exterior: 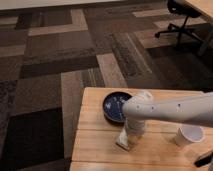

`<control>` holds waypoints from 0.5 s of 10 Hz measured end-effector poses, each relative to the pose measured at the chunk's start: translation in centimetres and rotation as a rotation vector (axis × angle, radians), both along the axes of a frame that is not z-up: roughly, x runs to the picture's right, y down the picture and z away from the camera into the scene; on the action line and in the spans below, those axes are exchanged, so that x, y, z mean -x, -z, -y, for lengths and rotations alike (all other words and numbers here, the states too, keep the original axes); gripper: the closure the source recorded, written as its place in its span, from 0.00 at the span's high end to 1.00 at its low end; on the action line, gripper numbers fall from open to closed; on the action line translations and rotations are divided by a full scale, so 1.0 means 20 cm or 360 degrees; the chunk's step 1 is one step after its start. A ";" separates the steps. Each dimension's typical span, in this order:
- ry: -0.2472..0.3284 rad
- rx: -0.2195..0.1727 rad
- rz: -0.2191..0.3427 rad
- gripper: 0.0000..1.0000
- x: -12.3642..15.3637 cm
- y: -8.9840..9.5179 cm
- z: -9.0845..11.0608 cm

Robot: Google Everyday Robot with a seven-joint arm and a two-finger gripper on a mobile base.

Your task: Wipe the white sponge on the table

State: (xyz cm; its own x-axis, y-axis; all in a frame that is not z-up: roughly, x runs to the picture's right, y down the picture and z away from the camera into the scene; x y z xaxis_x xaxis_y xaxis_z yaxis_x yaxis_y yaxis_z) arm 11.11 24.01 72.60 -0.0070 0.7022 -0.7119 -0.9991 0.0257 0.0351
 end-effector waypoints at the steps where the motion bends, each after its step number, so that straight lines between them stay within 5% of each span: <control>1: 0.0036 -0.0010 0.0057 0.00 0.08 -0.02 0.03; 5: 0.0152 0.0076 0.0276 0.00 0.35 -0.13 -0.01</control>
